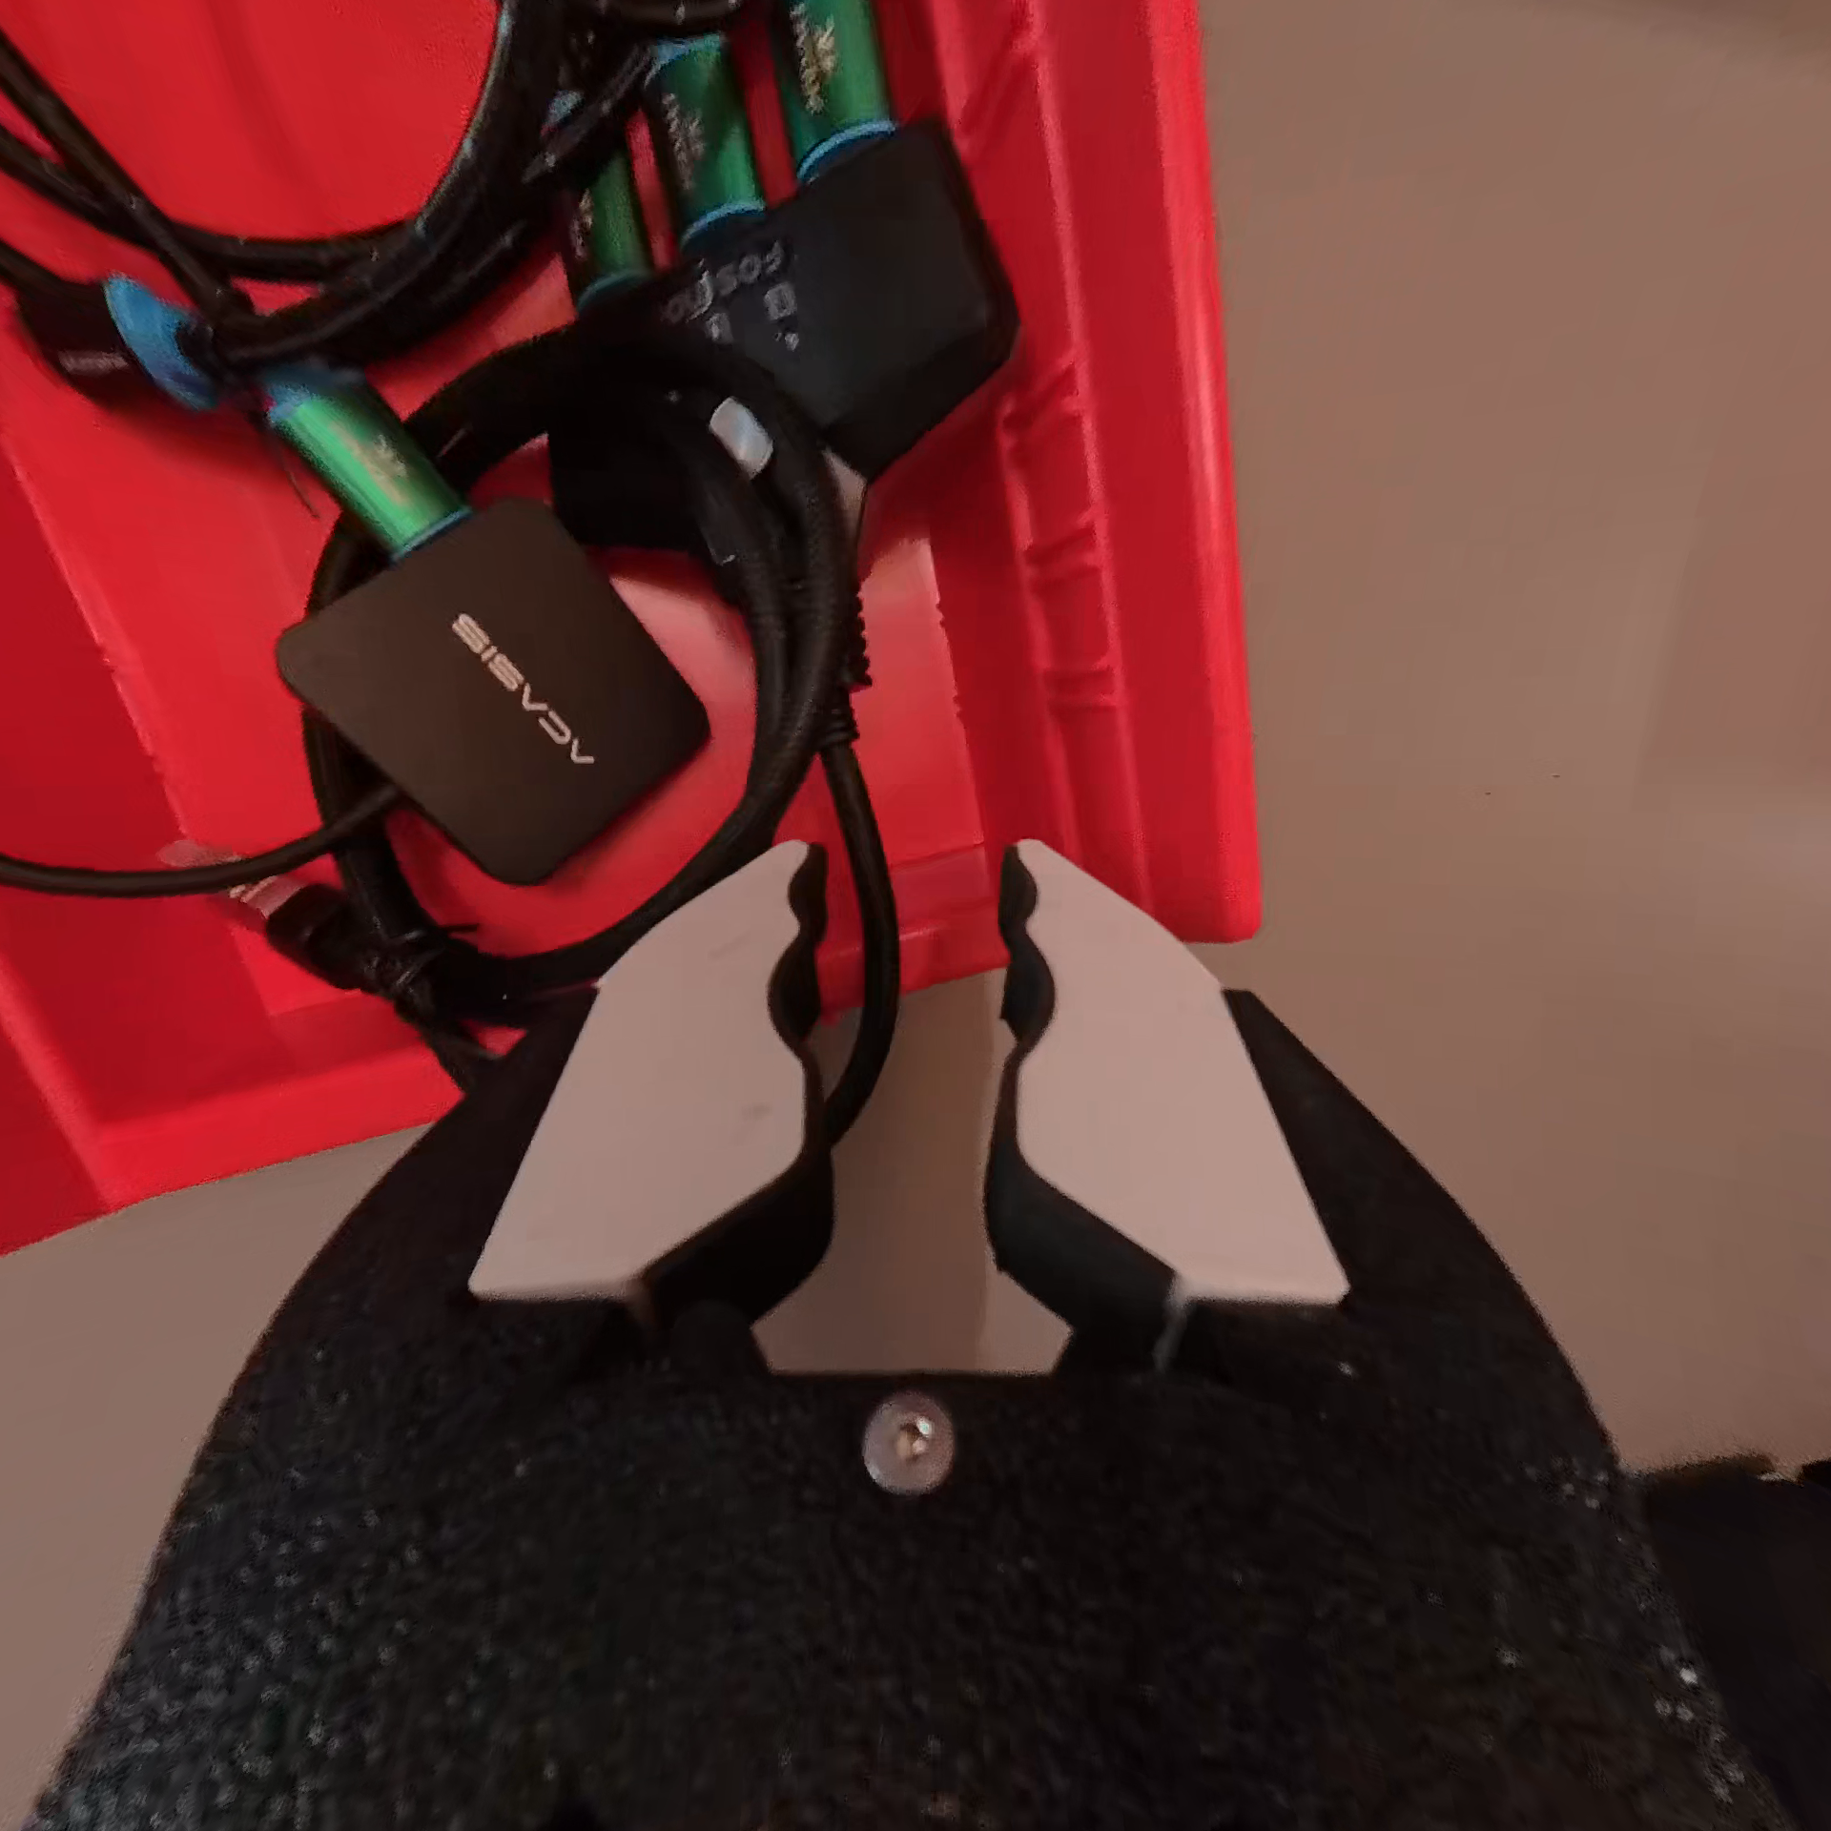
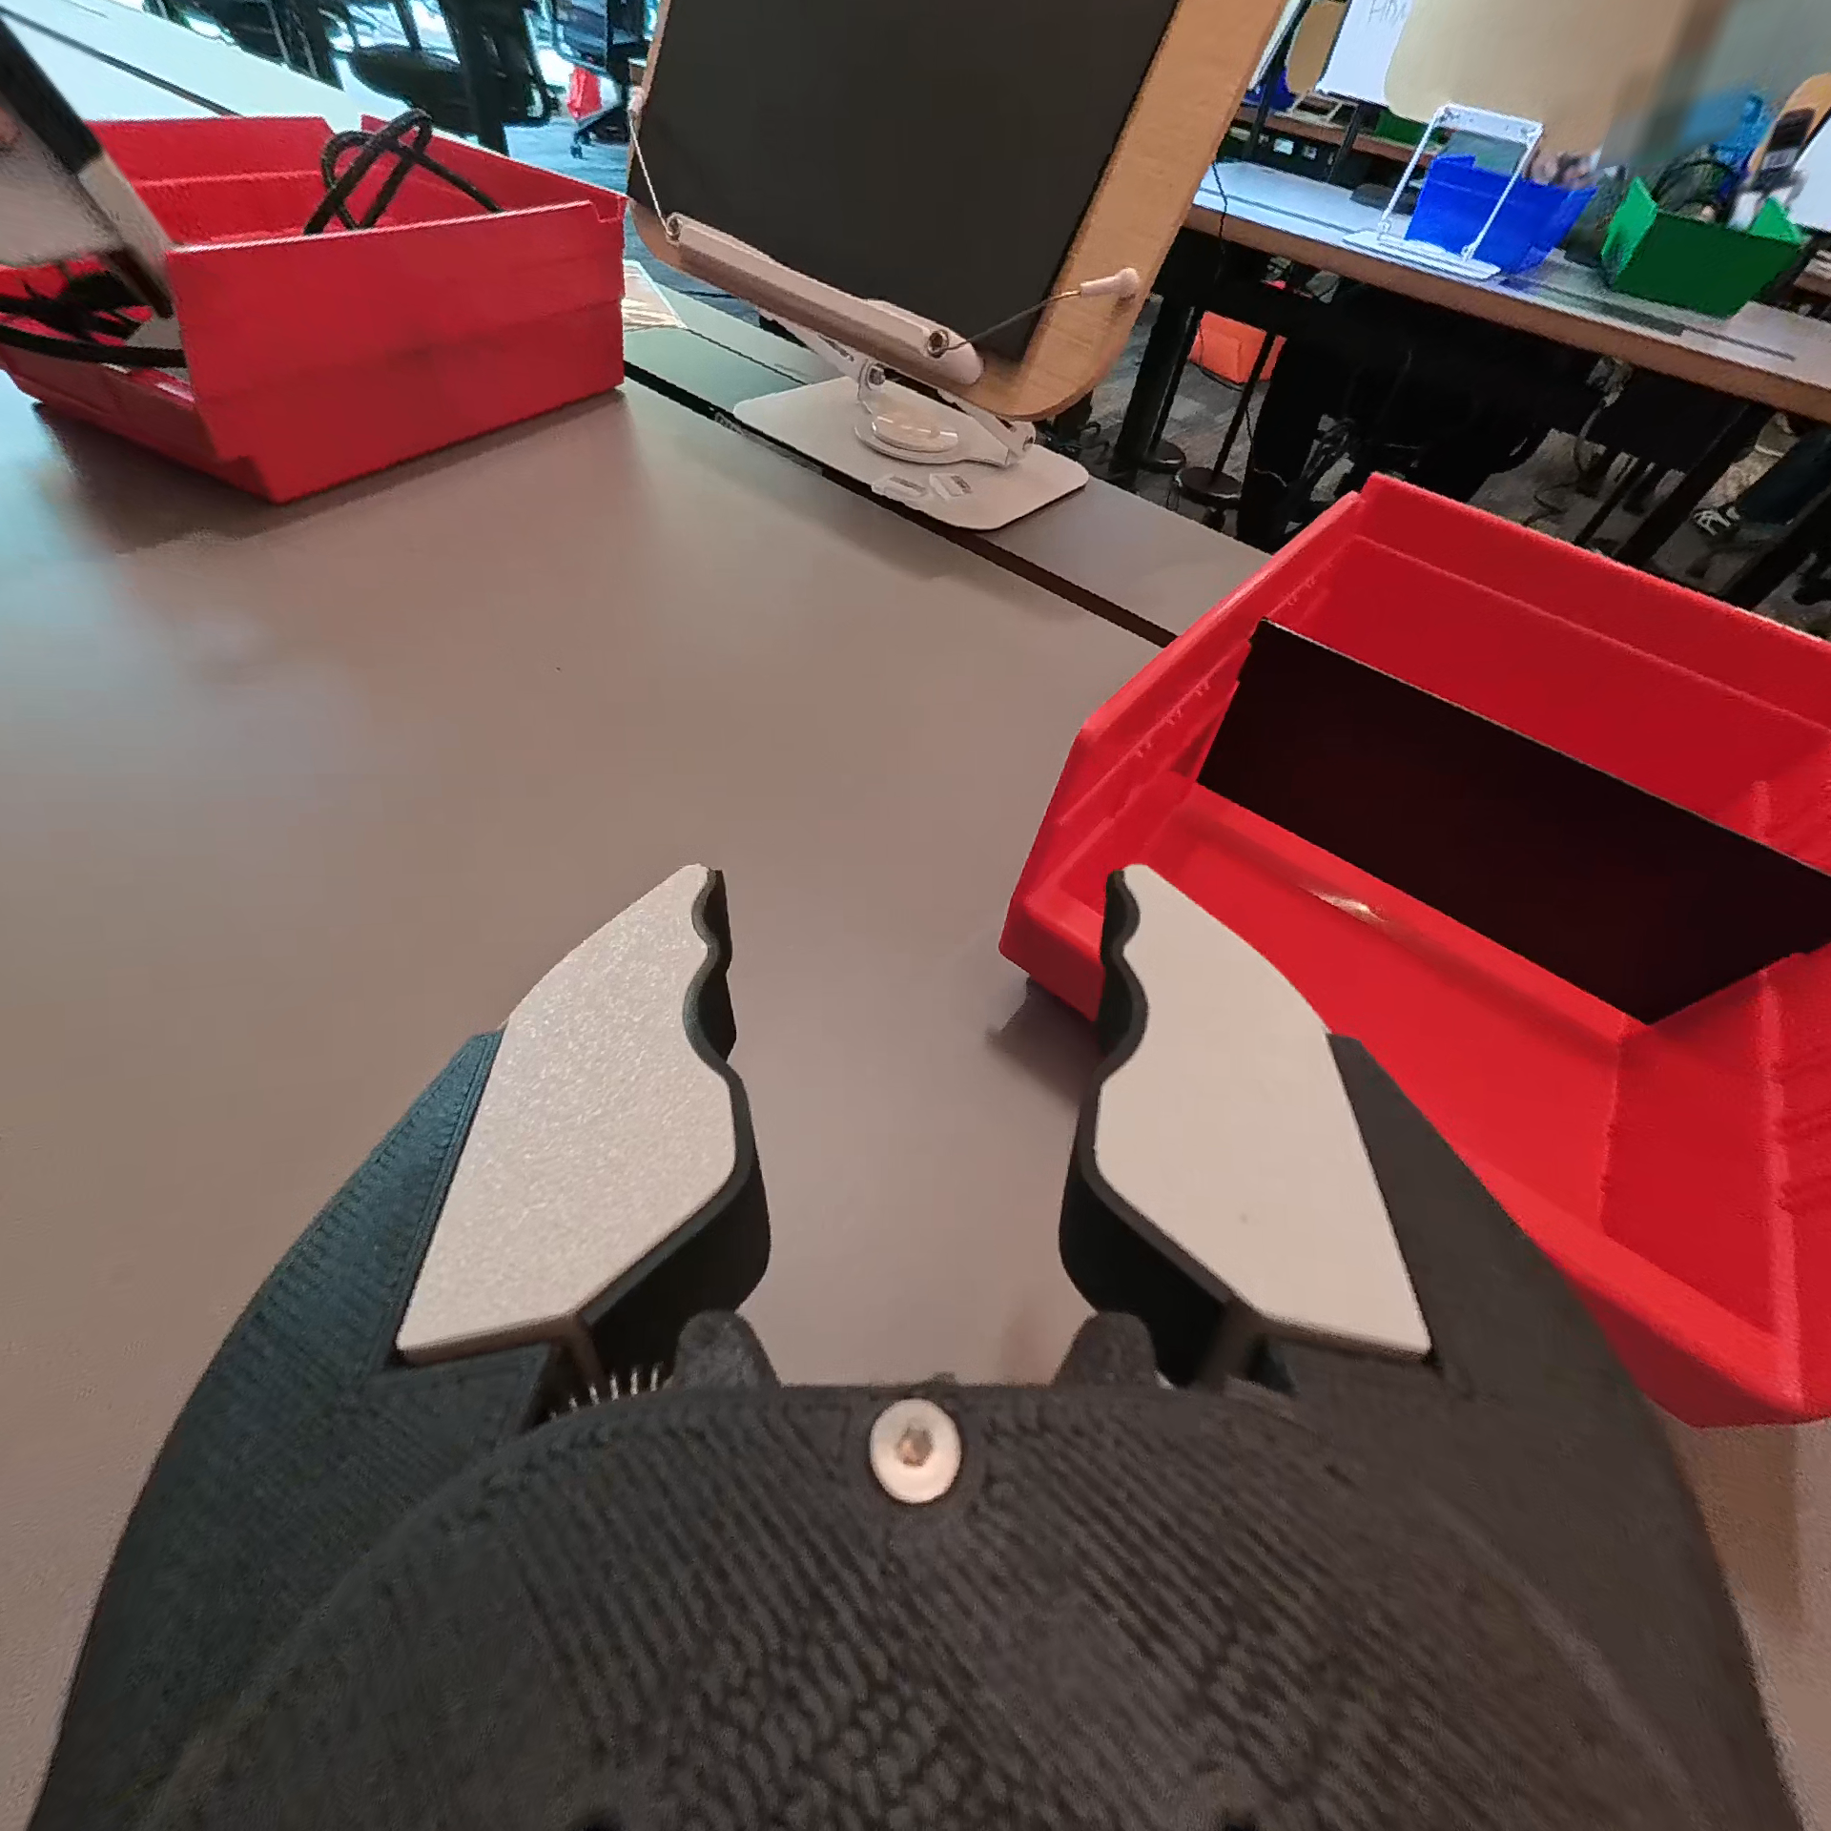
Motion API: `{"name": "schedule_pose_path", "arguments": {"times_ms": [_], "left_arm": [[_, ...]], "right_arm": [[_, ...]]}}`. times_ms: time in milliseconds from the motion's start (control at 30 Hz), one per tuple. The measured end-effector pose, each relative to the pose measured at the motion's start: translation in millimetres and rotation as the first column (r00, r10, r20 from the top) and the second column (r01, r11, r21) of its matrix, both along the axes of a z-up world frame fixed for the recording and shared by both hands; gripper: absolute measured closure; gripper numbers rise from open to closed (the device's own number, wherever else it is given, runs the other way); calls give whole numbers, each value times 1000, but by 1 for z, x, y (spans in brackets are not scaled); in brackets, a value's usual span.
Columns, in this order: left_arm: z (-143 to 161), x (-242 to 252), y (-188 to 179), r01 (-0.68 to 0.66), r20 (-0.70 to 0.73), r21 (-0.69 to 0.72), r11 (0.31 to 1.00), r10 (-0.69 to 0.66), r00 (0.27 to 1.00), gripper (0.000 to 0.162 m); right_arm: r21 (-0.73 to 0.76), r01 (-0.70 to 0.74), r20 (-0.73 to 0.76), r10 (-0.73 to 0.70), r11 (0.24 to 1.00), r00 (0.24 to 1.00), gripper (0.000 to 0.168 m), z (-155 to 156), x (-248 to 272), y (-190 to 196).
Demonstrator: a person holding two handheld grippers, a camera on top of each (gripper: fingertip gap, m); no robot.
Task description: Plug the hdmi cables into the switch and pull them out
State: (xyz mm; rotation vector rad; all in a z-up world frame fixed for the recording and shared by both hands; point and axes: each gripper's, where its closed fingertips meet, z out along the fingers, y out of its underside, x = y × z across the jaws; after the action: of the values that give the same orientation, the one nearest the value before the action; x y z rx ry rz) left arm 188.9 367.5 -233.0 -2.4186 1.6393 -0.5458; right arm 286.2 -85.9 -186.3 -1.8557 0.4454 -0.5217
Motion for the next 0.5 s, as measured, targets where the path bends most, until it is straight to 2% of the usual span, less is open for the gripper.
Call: {"name": "schedule_pose_path", "arguments": {"times_ms": [133, 300, 500], "left_arm": [[-3, -5, 9, -30, 46, -26, 999, 31, 998, 149], [3, -2, 18, -107, 95, -84, 991, 115, 989, 155], [-7, 11, 8, -75, 58, -52, 996, 78, 995, 154]], "right_arm": [[-3, -1, -8, 1, 1000, 1000, 96, -3, 0, 0], [7, -10, -24, 10, 1000, 1000, 96, -5, 0, 2], [15, -17, -36, 18, 1000, 999, 96, -6, -1, 2]]}}
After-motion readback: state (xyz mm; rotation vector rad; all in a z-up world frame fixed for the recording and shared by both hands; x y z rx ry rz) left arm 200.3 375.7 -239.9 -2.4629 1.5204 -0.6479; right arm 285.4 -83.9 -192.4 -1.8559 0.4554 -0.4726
